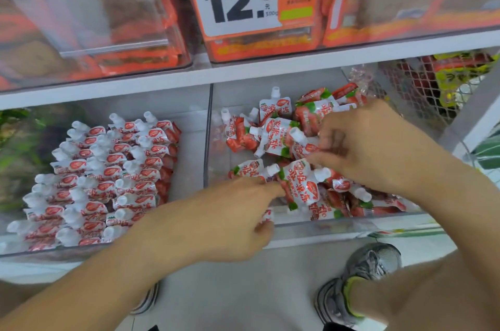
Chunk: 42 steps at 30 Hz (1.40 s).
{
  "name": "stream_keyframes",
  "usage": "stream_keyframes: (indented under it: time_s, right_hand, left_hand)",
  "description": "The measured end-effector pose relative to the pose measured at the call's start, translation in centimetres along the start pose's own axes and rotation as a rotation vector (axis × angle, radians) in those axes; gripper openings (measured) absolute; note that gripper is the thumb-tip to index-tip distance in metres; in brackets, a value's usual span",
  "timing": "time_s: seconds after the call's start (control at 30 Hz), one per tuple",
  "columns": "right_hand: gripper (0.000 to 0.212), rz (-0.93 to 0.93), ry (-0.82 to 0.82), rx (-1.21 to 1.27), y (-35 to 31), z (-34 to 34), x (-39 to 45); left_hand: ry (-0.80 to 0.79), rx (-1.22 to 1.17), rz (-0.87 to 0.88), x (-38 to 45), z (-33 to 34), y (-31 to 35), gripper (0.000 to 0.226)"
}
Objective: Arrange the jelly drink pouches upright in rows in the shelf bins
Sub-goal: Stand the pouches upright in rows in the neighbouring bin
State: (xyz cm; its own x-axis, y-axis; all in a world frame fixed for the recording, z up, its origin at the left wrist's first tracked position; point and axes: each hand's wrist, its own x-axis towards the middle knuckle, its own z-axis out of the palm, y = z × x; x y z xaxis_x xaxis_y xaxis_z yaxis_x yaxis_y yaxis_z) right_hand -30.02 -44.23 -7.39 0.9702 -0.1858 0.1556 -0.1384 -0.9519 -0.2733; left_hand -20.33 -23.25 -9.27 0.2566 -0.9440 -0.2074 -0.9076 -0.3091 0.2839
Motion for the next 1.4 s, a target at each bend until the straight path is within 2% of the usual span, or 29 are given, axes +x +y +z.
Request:
stream_keyframes:
  time_s: [0.1,0.17,0.23,0.37,0.5,0.6,0.67,0.77,0.9,1.03,1.17,1.2,1.23,1.33,1.37,1.4]
  right_hand:
    - [0.046,0.099,-0.208,-0.114,-0.5,0.6,-0.6]
    - [0.049,0.131,-0.246,-0.074,-1.0,1.4,-0.4]
    - [0.05,0.139,-0.189,-0.022,-1.5,2.4,-0.2]
    - [0.038,0.117,-0.065,0.046,-2.8,5.2,0.0]
    - [0.01,-0.013,0.008,0.19,-3.8,5.8,0.2]
    - [0.017,-0.077,0.019,0.395,-3.4,4.1,0.3]
    - [0.019,-0.161,-0.083,0.415,-3.2,4.2,0.4]
    - [0.015,-0.228,-0.224,0.276,-3.8,6.9,1.1]
    - [0.015,-0.287,-0.259,0.285,-4.8,8.7,2.0]
    - [0.021,-0.241,-0.336,0.477,-4.5,8.7,2.3]
    - [0.034,-0.16,-0.644,0.622,-3.9,7.7,3.0]
    - [0.035,-0.138,-0.669,0.658,-3.5,7.1,3.3]
    - [0.032,-0.112,-0.616,0.696,-3.2,6.5,3.7]
    - [0.02,-0.084,-0.16,0.719,-2.4,6.1,4.9]
    - [0.02,-0.101,-0.092,0.666,-2.6,6.4,5.4]
    - [0.023,-0.126,-0.092,0.588,-2.8,6.9,6.0]
  left_hand:
    - [-0.003,0.031,-0.084,0.1,0.8,1.0,0.04]
    - [0.084,0.039,-0.185,0.0,1.8,1.5,0.036]
    - [0.195,0.0,-0.227,-0.5,2.5,1.6,0.032]
    - [0.391,-0.105,-0.238,-2.4,4.6,0.5,0.027]
    - [0.76,-0.085,-0.178,-4.8,7.2,0.7,0.023]
    - [0.939,-0.064,-0.231,-6.0,7.8,0.2,0.037]
    - [0.947,-0.181,-0.288,-6.1,7.9,-0.3,0.054]
    - [0.911,-0.346,-0.309,-5.6,8.1,-0.6,0.065]
    - [0.94,-0.426,-0.329,-5.4,8.4,-0.9,0.07]
    - [0.929,-0.501,-0.351,-5.3,8.5,-1.2,0.078]
    - [0.909,-0.471,-0.362,-5.4,8.3,-1.1,0.078]
    - [0.905,-0.478,-0.367,-5.4,8.3,-1.0,0.077]
    - [0.901,-0.481,-0.372,-5.4,8.3,-1.0,0.078]
    - [0.893,-0.48,-0.39,-5.4,8.5,-0.9,0.079]
    - [0.896,-0.478,-0.392,-5.4,8.6,-0.8,0.079]
    - [0.899,-0.474,-0.39,-5.3,8.6,-0.7,0.079]
